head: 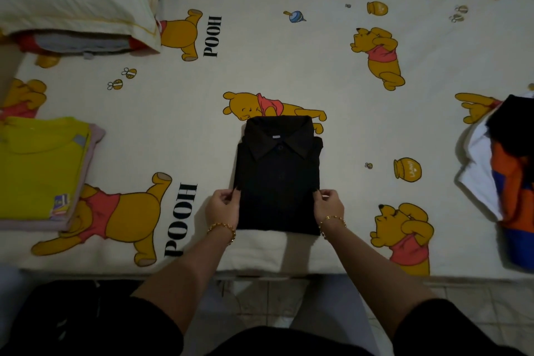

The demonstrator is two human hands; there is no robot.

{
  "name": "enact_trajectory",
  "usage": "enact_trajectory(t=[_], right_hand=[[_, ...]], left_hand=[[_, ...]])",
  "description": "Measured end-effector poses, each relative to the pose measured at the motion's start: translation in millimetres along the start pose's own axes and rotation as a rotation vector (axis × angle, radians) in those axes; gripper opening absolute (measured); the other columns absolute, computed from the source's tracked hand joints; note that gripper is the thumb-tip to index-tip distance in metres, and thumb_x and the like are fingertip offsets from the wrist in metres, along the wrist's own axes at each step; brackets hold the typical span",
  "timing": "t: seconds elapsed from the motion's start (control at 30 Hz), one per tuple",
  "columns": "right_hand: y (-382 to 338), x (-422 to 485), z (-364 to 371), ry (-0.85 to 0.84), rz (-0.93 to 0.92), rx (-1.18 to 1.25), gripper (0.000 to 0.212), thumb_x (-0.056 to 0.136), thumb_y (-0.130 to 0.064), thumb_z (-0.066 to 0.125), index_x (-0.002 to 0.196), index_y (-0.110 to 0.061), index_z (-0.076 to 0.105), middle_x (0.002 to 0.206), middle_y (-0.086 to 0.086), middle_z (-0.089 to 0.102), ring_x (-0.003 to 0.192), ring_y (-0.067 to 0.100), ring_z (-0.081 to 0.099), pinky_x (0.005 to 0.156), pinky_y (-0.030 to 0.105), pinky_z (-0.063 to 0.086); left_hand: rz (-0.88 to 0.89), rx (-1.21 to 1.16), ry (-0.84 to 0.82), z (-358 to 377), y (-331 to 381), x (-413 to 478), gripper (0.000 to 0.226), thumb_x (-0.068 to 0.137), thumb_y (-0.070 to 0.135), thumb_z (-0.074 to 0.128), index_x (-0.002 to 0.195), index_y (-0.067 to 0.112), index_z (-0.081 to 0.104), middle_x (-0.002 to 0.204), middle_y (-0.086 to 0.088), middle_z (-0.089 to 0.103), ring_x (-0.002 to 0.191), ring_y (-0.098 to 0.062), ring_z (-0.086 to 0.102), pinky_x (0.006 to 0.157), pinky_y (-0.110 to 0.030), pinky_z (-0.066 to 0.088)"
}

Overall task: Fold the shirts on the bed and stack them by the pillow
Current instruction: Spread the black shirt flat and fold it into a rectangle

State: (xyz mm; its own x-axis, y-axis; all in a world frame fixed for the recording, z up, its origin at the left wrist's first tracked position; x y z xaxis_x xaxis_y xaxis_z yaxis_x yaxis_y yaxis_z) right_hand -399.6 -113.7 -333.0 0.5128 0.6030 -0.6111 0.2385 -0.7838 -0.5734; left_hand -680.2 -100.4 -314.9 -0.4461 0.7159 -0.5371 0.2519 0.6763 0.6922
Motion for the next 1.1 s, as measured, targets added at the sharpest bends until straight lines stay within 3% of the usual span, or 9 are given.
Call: enact_trajectory(t=[0.13, 0.23, 0.33, 0.43, 0.67, 0.73, 0.83, 0.97, 1.1], right_hand=[[17, -12, -2, 0.007, 0.016, -0.046, 0.03, 0.096, -0.028, 0.051, 0.111, -0.003, 0.056, 0.111, 0.015, 0.063, 0.104, 0.03, 0.057, 0.083, 0.033, 0.042], [19, -17, -6, 0.031, -0.003, -0.079, 0.025, 0.097, -0.022, 0.049, 0.103, -0.001, 0.062, 0.106, 0.018, 0.064, 0.102, 0.032, 0.058, 0.08, 0.03, 0.041], [20, -22, -13, 0.076, -0.012, -0.022, 0.022, 0.098, -0.017, 0.045, 0.103, -0.001, 0.059, 0.103, 0.018, 0.063, 0.095, 0.029, 0.056, 0.075, 0.029, 0.039], [32, -30, -11, 0.053, 0.014, -0.074, 0.023, 0.099, -0.016, 0.042, 0.109, 0.0, 0.056, 0.107, 0.019, 0.061, 0.101, 0.033, 0.056, 0.081, 0.033, 0.042], [35, -23, -10, 0.036, -0.039, -0.075, 0.011, 0.096, -0.016, 0.049, 0.098, -0.006, 0.053, 0.098, 0.012, 0.059, 0.096, 0.028, 0.057, 0.075, 0.028, 0.04], [24, -13, -11, 0.029, -0.059, -0.052, 0.021, 0.096, -0.023, 0.05, 0.106, -0.006, 0.053, 0.105, 0.012, 0.059, 0.094, 0.024, 0.055, 0.079, 0.029, 0.04], [2, 9, -3, -0.045, -0.066, -0.066, 0.039, 0.096, -0.035, 0.048, 0.122, -0.005, 0.05, 0.12, 0.013, 0.058, 0.107, 0.028, 0.054, 0.085, 0.031, 0.039], [-21, 37, 14, -0.197, 0.033, 0.063, 0.056, 0.092, -0.046, 0.054, 0.128, -0.005, 0.046, 0.124, 0.012, 0.054, 0.113, 0.029, 0.052, 0.087, 0.031, 0.039], [-44, 36, 23, -0.326, 0.03, 0.131, 0.048, 0.089, -0.032, 0.063, 0.128, -0.005, 0.054, 0.122, 0.012, 0.06, 0.108, 0.031, 0.058, 0.093, 0.037, 0.047]], left_hand=[[0.078, 0.071, 0.068, -10, -8, -18, 0.014, 0.088, 0.024, 0.064, 0.087, 0.01, 0.062, 0.082, -0.002, 0.063, 0.076, -0.016, 0.059, 0.054, -0.014, 0.037], [0.082, 0.058, 0.097, -10, -6, -28, 0.015, 0.093, 0.016, 0.056, 0.095, 0.002, 0.062, 0.083, -0.007, 0.062, 0.067, -0.012, 0.052, 0.052, -0.015, 0.035], [0.009, -0.003, 0.089, -6, -12, -31, 0.017, 0.096, 0.011, 0.05, 0.105, 0.0, 0.057, 0.091, -0.01, 0.059, 0.078, -0.017, 0.053, 0.065, -0.023, 0.04], [-0.063, 0.017, 0.058, -2, -29, -35, 0.02, 0.097, 0.011, 0.047, 0.11, -0.001, 0.056, 0.099, -0.012, 0.059, 0.086, -0.019, 0.052, 0.073, -0.026, 0.04], [-0.052, 0.128, 0.093, -2, -35, -26, 0.023, 0.093, 0.015, 0.049, 0.108, 0.001, 0.06, 0.108, -0.014, 0.06, 0.087, -0.021, 0.054, 0.072, -0.028, 0.04], [0.004, 0.141, 0.094, 2, -21, -14, 0.025, 0.093, 0.022, 0.051, 0.109, 0.004, 0.057, 0.109, -0.012, 0.058, 0.09, -0.022, 0.056, 0.073, -0.029, 0.041], [0.035, 0.185, 0.003, 19, 1, 10, 0.042, 0.092, 0.035, 0.054, 0.121, 0.005, 0.052, 0.117, -0.007, 0.057, 0.103, -0.025, 0.056, 0.083, -0.03, 0.042], [-0.053, 0.066, -0.218, 46, 17, 40, 0.053, 0.089, 0.045, 0.058, 0.124, 0.006, 0.054, 0.115, -0.003, 0.059, 0.103, -0.025, 0.058, 0.083, -0.029, 0.043], [-0.036, -0.015, -0.395, 52, 29, 52, 0.049, 0.092, 0.029, 0.058, 0.137, 0.017, 0.046, 0.13, -0.008, 0.056, 0.114, -0.027, 0.054, 0.094, -0.032, 0.042]])
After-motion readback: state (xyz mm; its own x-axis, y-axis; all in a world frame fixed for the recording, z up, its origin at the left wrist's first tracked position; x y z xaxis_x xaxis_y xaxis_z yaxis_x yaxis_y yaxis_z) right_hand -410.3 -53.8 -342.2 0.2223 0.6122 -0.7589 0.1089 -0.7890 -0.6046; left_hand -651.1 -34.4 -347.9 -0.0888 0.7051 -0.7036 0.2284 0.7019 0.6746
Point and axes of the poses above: each hand's wrist, its own x-axis towards the middle knuckle, its own z-axis out of the palm, y = z × x, the point moved 8 cm from there along x, towards the middle knuckle
